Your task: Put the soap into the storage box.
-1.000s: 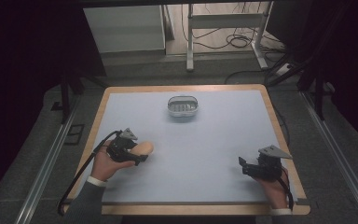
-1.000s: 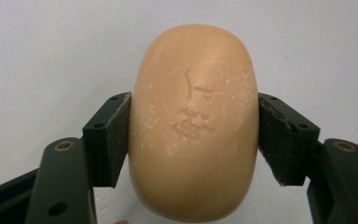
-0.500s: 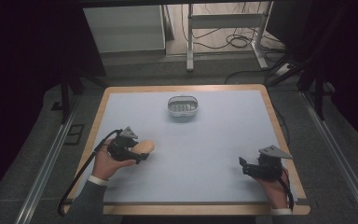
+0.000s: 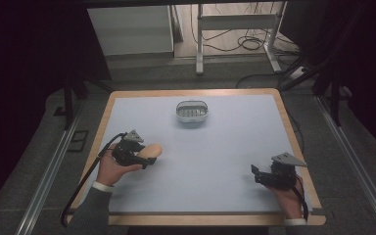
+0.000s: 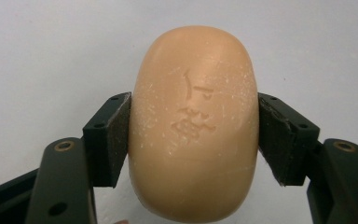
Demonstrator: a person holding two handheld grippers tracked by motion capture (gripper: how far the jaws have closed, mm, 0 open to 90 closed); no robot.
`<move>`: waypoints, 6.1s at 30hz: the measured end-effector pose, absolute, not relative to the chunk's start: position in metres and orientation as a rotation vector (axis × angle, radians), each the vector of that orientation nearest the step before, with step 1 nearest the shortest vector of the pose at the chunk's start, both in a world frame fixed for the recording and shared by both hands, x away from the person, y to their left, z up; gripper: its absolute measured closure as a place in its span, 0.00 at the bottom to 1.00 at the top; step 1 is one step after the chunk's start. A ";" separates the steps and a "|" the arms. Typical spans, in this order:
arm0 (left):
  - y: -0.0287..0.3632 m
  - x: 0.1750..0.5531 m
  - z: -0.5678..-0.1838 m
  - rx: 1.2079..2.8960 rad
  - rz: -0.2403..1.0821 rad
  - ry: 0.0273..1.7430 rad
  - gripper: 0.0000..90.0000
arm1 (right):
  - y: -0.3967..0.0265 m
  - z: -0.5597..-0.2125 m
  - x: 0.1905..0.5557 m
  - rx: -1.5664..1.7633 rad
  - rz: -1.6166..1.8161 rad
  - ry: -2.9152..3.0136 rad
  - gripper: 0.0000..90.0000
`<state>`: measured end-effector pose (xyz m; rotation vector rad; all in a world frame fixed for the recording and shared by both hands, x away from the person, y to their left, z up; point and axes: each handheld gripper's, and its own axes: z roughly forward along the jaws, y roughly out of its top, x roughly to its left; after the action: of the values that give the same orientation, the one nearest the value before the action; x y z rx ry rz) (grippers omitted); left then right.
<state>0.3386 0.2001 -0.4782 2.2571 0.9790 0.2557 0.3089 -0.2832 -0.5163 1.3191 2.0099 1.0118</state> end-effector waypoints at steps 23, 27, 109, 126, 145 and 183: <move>0.188 0.361 -0.456 2.276 0.289 0.936 0.36 | -0.285 -0.518 0.310 1.327 1.001 2.006 0.10; 0.187 0.363 -0.455 2.273 0.293 0.936 0.36 | -0.285 -0.518 0.310 1.325 1.001 2.005 0.10; 0.129 0.461 -0.432 2.284 0.303 0.891 0.36 | -0.292 -0.520 0.312 1.345 0.976 2.001 0.11; 0.118 0.483 -0.436 2.310 0.293 0.910 0.36 | -0.295 -0.520 0.312 1.353 0.979 1.993 0.11; 0.097 0.509 -0.439 2.349 0.262 0.867 0.36 | -0.298 -0.519 0.312 1.357 0.977 1.987 0.11; 0.082 0.541 -0.461 2.339 0.207 0.902 0.32 | -0.301 -0.521 0.313 1.373 0.963 1.986 0.11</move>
<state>0.5407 0.0816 -0.4608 2.3393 0.9019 0.2074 0.3128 -0.3008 -0.5208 1.3734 1.9858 0.9635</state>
